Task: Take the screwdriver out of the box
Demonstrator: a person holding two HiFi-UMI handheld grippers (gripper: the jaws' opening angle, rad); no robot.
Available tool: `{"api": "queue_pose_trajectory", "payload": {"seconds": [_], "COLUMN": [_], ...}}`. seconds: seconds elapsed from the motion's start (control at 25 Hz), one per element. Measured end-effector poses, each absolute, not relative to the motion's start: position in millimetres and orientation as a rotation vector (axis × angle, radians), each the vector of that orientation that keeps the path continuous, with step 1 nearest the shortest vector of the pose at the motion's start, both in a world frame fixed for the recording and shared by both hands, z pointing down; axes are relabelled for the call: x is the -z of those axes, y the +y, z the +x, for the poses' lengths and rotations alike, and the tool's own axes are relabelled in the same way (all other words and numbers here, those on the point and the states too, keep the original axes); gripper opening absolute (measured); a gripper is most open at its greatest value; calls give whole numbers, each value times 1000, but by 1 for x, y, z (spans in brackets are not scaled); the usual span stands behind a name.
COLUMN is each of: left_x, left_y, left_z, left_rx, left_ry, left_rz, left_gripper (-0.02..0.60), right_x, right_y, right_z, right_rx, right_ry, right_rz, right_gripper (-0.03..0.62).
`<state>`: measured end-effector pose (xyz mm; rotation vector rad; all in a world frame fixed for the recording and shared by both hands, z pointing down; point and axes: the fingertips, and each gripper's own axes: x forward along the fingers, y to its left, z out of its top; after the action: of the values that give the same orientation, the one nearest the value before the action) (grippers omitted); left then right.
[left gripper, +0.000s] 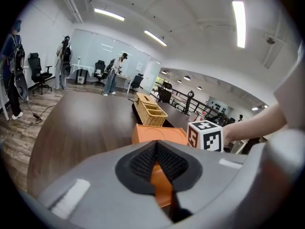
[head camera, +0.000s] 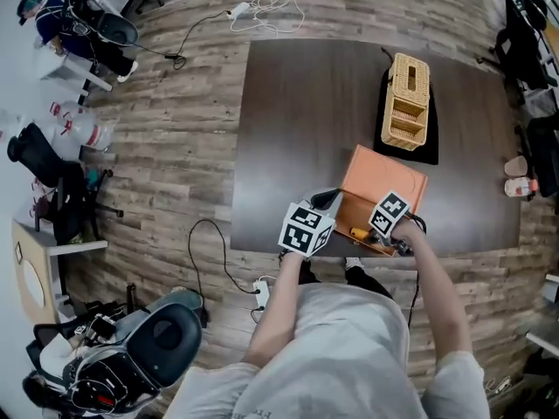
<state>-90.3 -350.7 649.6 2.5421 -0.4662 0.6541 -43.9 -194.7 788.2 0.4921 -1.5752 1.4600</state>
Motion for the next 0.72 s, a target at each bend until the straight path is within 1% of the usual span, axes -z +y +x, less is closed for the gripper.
{"api": "queue_pose_trajectory", "payload": {"seconds": [0.08, 0.16, 0.32, 0.72], "left_x": [-652, -657, -664, -660], "left_y": [-354, -356, -357, -358], "left_z": [-89, -88, -89, -89], "left_rx": [-668, -681, -704, -727], "left_ry": [-432, -405, -371, -332], "left_rz": [2543, 2545, 2548, 2573], "left_gripper": [54, 54, 54, 54], "right_x": [-787, -790, -792, -791], "right_y": [-195, -196, -202, -204], "right_z": [-43, -42, -43, -46], "right_rx": [-1470, -1487, -1512, -1419], "right_ry": [-1586, -1606, -1639, -1643], "right_rz": [493, 520, 607, 655], "right_gripper": [115, 97, 95, 92]}}
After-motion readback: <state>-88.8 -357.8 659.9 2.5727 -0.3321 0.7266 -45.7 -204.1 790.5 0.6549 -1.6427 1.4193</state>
